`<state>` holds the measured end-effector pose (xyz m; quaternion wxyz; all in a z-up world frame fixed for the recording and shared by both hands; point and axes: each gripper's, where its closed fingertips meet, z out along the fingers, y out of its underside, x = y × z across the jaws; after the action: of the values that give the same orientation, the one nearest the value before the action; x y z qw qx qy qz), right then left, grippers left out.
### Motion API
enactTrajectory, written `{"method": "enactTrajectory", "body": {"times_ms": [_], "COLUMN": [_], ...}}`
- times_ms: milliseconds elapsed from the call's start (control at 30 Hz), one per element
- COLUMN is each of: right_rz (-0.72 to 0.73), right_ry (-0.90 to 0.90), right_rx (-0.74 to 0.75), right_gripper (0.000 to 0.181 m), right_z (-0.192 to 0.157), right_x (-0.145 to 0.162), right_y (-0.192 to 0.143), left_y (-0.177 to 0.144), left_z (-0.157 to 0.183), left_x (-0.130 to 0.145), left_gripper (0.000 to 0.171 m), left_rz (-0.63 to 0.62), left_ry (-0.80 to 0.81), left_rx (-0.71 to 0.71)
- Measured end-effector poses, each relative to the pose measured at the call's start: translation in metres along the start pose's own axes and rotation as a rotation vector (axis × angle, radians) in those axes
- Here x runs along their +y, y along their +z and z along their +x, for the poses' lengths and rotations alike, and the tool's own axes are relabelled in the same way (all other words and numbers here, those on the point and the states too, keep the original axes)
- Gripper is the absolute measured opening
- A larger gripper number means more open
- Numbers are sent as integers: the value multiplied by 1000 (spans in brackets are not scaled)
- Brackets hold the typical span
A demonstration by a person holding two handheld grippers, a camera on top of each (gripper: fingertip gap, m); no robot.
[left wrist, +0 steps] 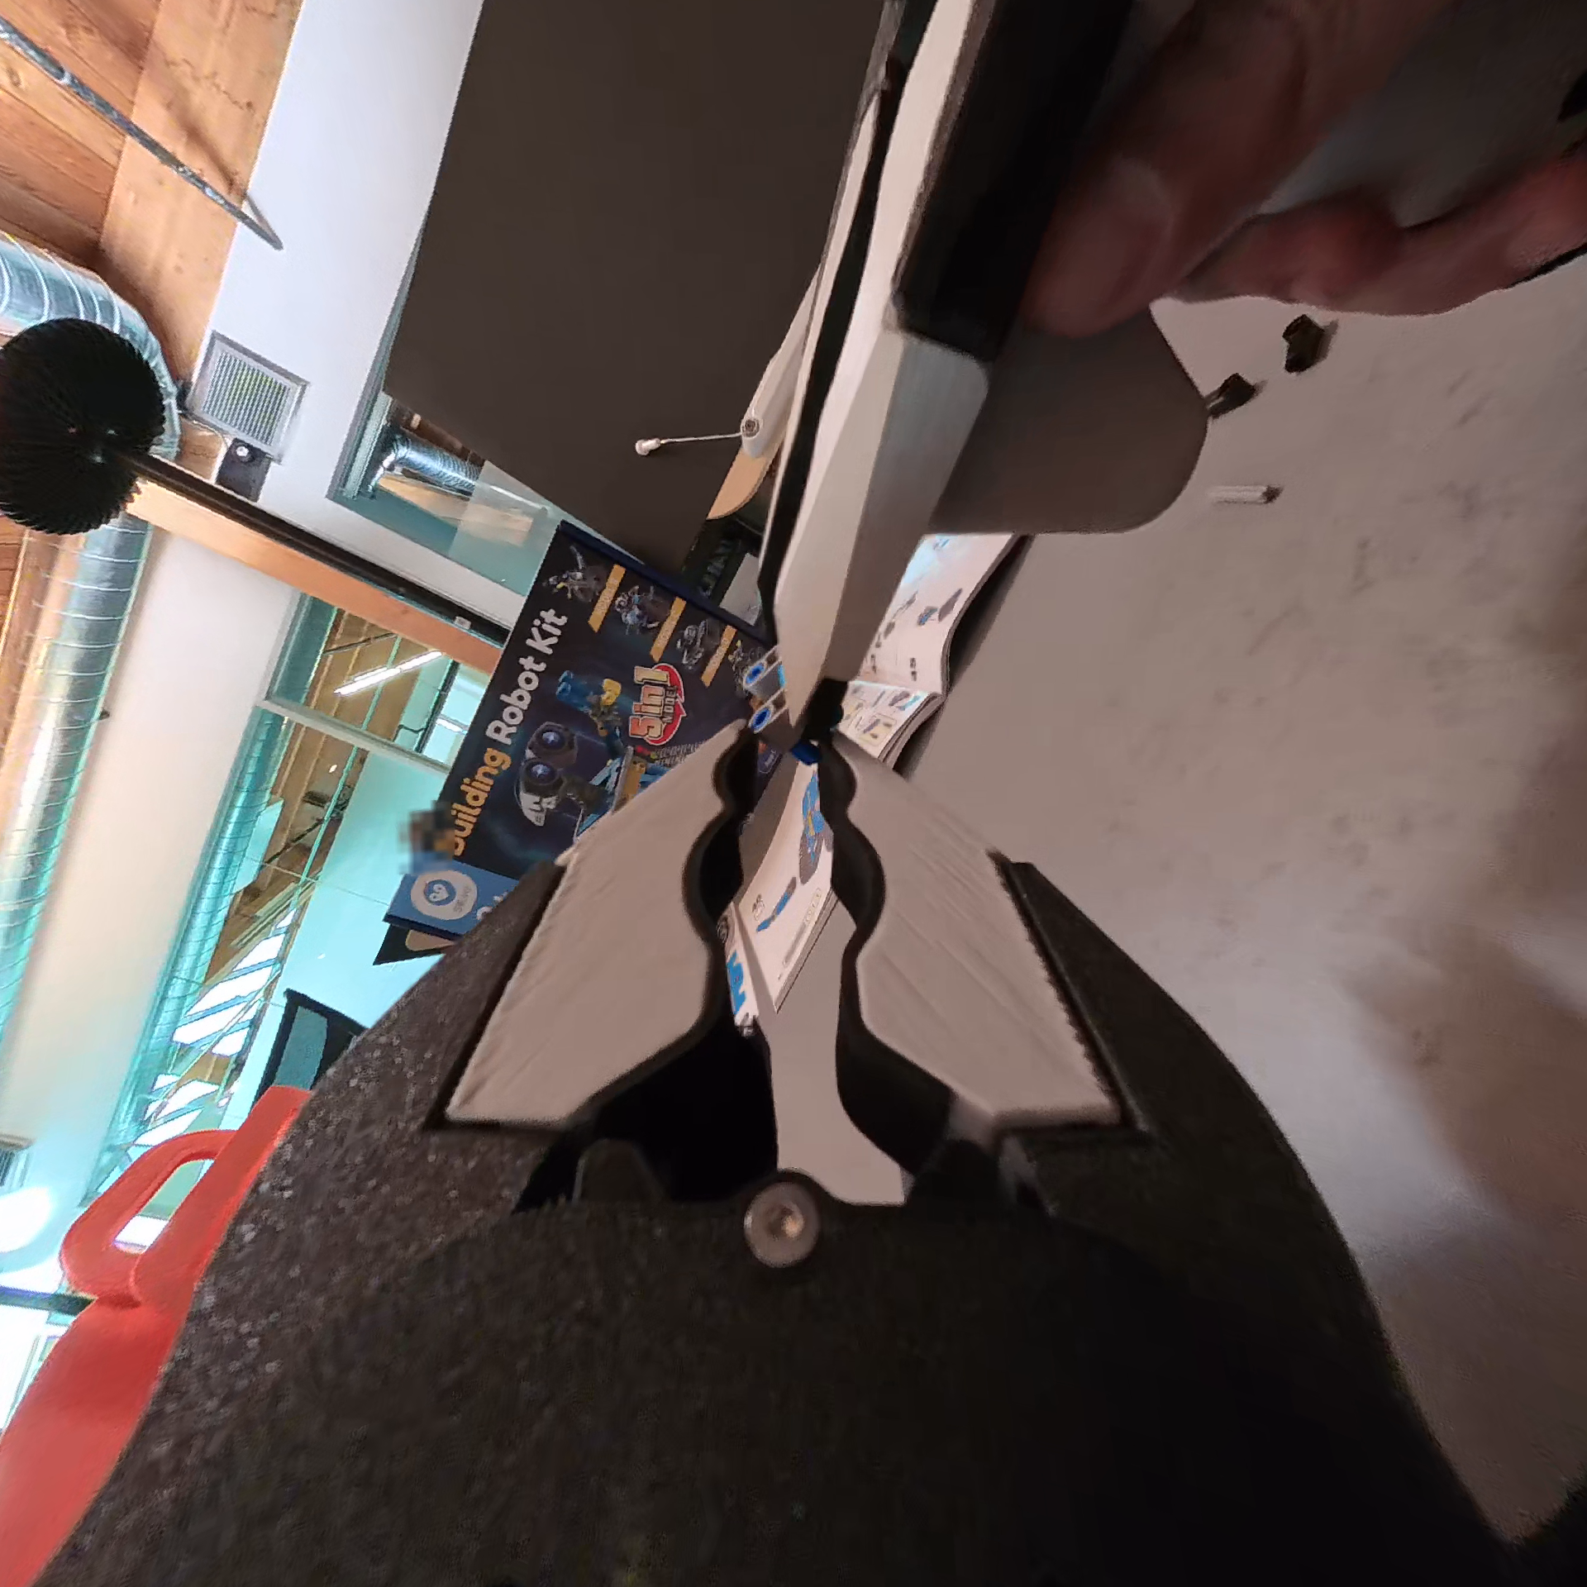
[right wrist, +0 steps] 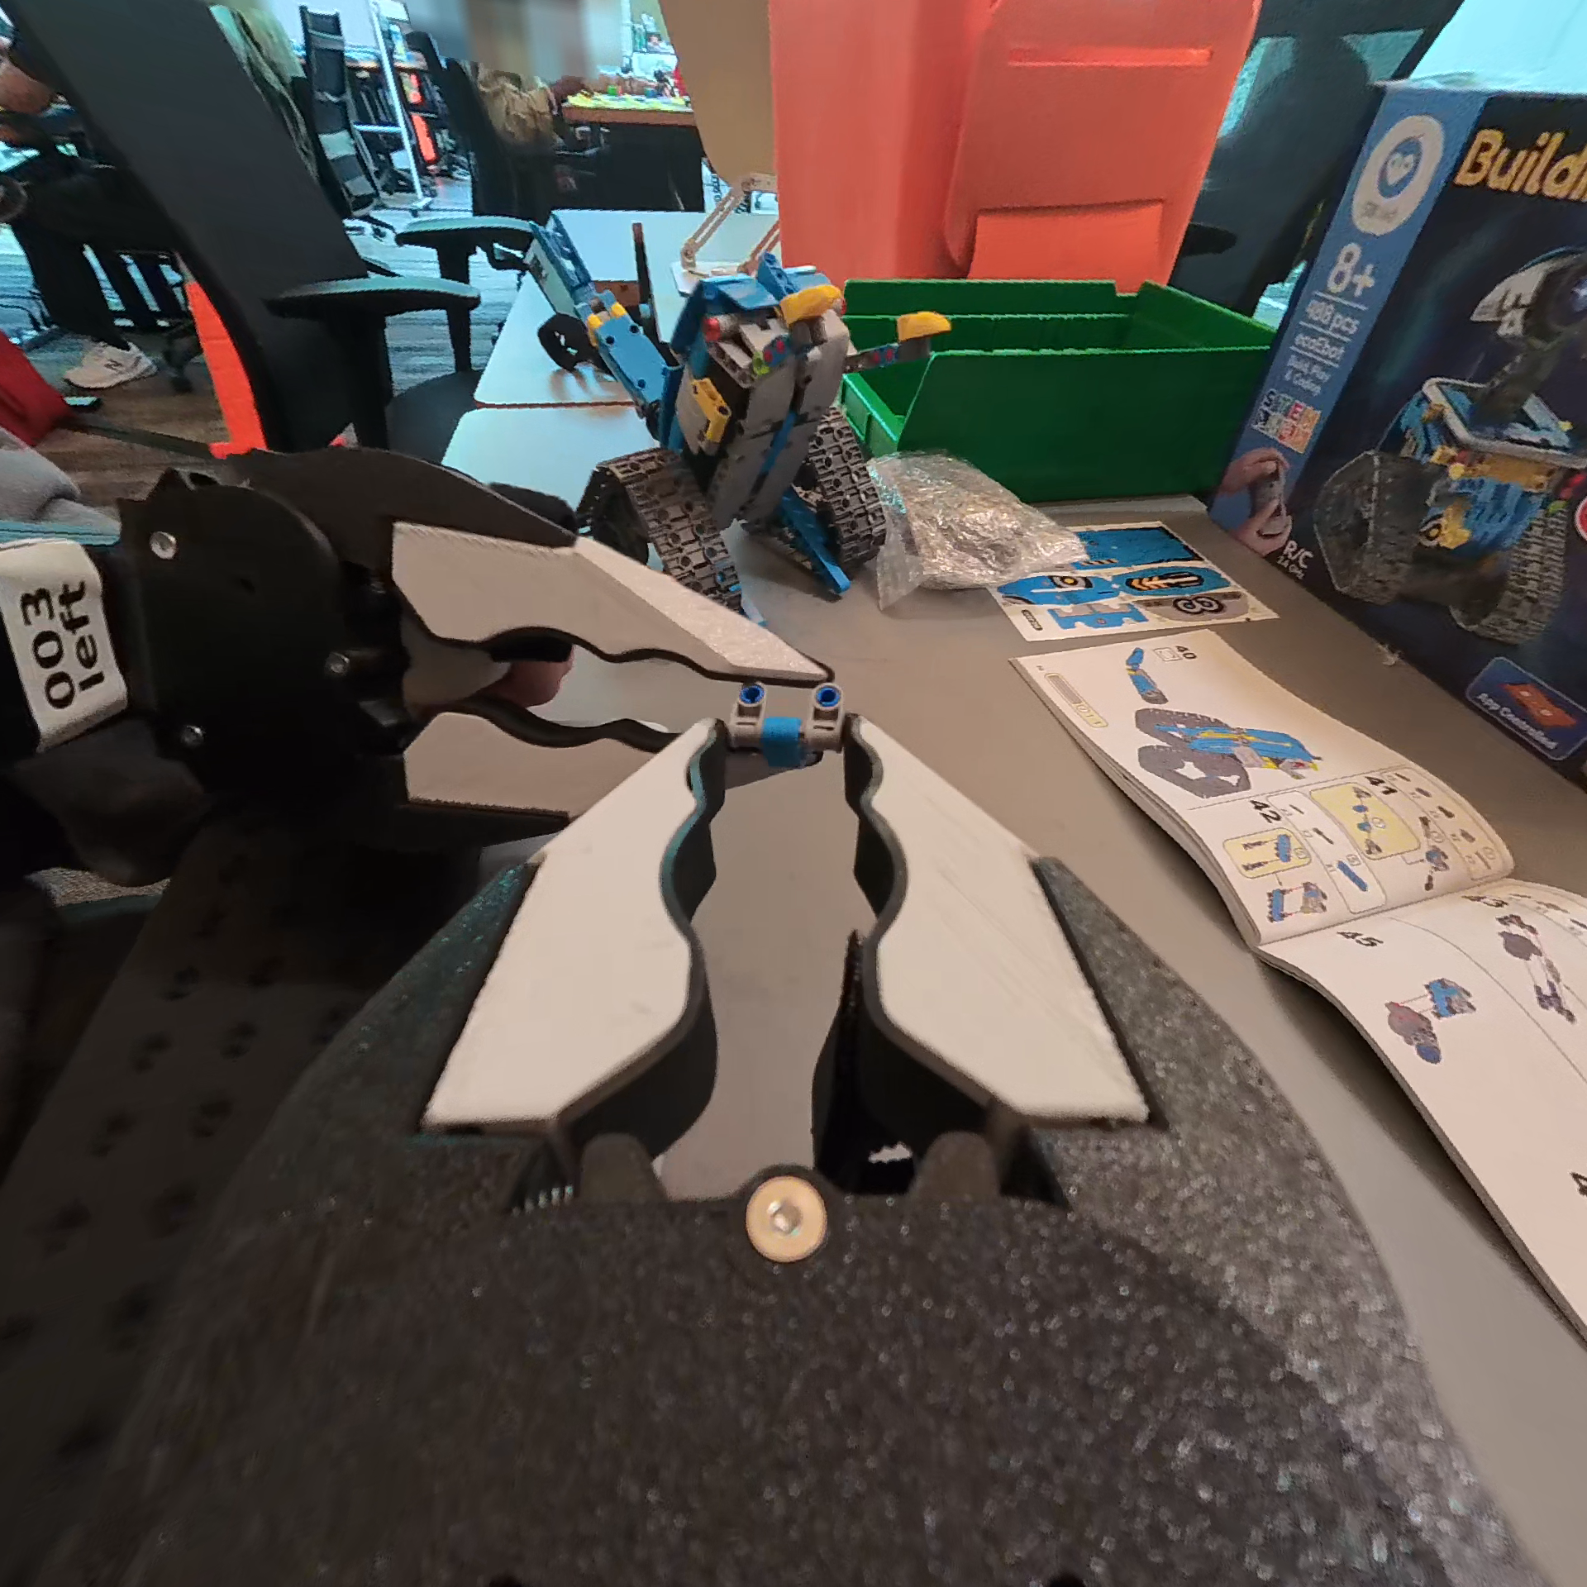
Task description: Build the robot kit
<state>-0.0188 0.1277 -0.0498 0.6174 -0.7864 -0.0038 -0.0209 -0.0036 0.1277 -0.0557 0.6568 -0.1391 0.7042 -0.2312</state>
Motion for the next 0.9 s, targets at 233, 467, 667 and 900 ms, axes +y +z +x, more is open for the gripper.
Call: {"method": "enactTrajectory", "body": {"times_ms": [233, 467, 667, 900], "right_rz": [-20, -55, -74, -54], "right_ry": [-1, 7, -38, 20], "right_rx": [39, 7, 14, -3], "right_gripper": [27, 24, 23, 24], "right_z": [3, -1, -3, -1], "right_x": [2, 6, 6, 4], "right_y": [1, 0, -4, -2], "left_y": [1, 0, -2, 0], "left_z": [0, 5, 5, 4], "left_x": [2, 0, -3, 0], "left_gripper": [13, 12, 12, 12], "left_rz": [-17, -13, 6, -3], "left_ry": [19, 50, 59, 42], "left_rx": [-10, 2, -4, 0]}}
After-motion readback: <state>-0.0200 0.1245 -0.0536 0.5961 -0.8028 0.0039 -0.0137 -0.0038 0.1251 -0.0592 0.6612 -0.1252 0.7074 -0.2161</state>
